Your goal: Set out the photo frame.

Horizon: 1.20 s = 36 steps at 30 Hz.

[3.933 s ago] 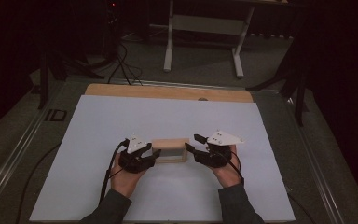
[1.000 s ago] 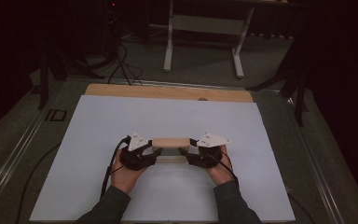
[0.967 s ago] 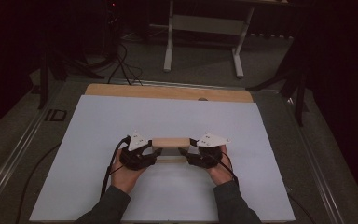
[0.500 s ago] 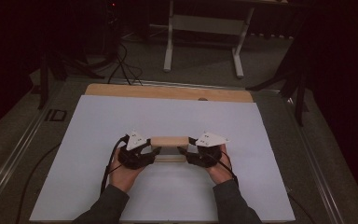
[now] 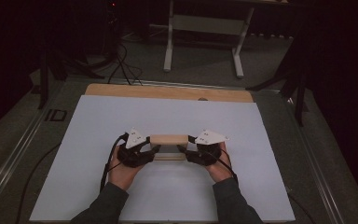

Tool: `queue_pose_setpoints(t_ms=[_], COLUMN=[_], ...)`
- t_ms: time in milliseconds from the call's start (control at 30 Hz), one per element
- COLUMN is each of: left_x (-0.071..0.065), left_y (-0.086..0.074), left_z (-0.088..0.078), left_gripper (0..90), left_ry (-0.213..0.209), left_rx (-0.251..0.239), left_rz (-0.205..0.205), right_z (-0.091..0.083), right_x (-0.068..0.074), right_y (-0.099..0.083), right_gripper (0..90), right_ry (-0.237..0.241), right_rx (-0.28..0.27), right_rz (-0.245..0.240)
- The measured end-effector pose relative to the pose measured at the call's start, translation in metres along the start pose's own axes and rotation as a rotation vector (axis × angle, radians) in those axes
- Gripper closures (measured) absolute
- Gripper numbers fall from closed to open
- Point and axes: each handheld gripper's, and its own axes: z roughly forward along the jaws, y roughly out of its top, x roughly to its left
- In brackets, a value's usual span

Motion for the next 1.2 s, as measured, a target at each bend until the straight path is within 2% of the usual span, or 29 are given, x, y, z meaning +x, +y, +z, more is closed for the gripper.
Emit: queue_pose_setpoints(t_ms=[267,700,1200], left_x=[0.006,0.017,0.029], left_y=[0.003,0.008,0.008], left_z=[-0.001,0.004,0.015], left_gripper=[51.5,51.4,51.2], left_ry=[0.009,0.024,0.025], left_rx=[-0.005,0.006,0.015], left_rz=[-0.006,-0.009,-0.025], right_z=[0.005,0.018,0.032], right_x=[-0.002,-0.009,-0.017], right_y=[0.007,0.014,0.015], right_gripper=[50.8,50.4,49.6], right_ry=[0.002,0.011,-0.002], right_rx=[0.005,0.018,0.039], right_rz=[-0.006,0.016,0.04])
